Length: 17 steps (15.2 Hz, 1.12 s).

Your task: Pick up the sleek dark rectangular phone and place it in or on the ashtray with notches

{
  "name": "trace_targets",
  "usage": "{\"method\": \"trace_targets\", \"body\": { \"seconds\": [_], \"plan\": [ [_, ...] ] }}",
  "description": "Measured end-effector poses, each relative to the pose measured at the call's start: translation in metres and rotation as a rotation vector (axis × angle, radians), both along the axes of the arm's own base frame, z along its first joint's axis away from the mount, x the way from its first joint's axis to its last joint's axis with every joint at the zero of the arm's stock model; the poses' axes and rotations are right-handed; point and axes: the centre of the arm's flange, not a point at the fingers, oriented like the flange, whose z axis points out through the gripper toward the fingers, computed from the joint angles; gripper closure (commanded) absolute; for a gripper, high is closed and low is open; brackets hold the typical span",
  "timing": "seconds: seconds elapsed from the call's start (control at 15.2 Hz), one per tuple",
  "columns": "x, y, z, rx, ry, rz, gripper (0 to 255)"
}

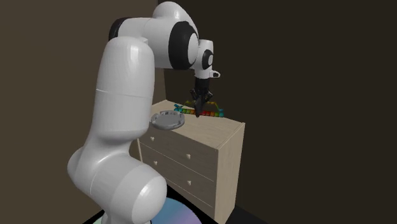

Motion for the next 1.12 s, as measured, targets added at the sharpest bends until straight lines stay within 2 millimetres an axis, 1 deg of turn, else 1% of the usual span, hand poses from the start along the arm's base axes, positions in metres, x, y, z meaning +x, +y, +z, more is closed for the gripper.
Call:
{"method": "trace_targets", "body": {
  "seconds": [0.33, 0.4, 0.46, 0.59, 0.86, 1.12],
  "plan": [
    [0.001, 0.000, 0.025, 0.000, 0.000, 0.000, 255],
    [-0.005, 0.003, 0.027, 0.000, 0.000, 0.000, 255],
    [-0.013, 0.009, 0.029, 0.000, 0.000, 0.000, 255],
    [-0.030, 0.028, 0.032, 0.000, 0.000, 0.001, 255],
    [-0.071, 0.057, 0.035, 0.000, 0.000, 0.001, 255],
    [-0.113, 0.090, 0.035, 0.000, 0.000, 0.001, 255]
  ]
}}
